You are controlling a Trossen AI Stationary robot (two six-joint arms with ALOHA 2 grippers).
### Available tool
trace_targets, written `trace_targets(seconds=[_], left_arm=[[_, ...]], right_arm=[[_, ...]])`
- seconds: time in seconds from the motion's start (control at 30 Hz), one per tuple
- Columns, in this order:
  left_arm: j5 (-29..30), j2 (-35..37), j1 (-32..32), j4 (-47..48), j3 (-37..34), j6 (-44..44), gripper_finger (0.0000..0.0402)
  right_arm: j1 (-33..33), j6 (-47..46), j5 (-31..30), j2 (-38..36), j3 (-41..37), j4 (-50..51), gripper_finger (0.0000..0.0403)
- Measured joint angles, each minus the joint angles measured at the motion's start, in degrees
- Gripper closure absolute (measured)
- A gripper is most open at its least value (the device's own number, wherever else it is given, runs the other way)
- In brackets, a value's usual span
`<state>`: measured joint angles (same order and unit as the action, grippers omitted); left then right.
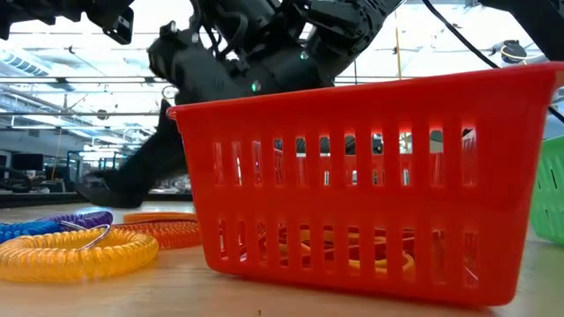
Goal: Pick & Place Office Desk Supplies
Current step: Put the black rubber band into the red bin
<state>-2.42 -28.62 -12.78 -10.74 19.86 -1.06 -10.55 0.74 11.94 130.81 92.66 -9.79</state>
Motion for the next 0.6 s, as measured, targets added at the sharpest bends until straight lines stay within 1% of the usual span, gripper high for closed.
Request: trace_targets(seconds=[0.13, 0.33, 0.5, 0.57, 0.6], left_arm=[[0.0, 0.0, 0.0, 0.02, 0.0, 0.0, 0.0245], [0.0, 0.0, 0.0, 0.0, 0.0, 0.0, 0.0245], [0.0, 0.0, 0.0, -0.01, 0.0, 0.0, 0.0245], [0.0, 0.02, 0.0, -0.05, 0.0, 0.05, 0.0245], [0.0, 0.02, 0.0, -0.07, 0.0, 0.1, 0.0245]], right_arm=[[-0.35, -1.06, 4.89, -0.74, 0.0, -3.04, 0.04], [-0.77, -0.04, 4.85, -2.58, 0.0, -1.53, 0.0401], [-0.31, 1.73, 5.19, -5.97, -0.01, 1.6, 0.0402], [0.08, 1.88, 7.14, -8.17, -0.02, 5.32, 0.0402], [0.39, 1.91, 9.16, -9.09, -0.02, 6.56, 0.0402]])
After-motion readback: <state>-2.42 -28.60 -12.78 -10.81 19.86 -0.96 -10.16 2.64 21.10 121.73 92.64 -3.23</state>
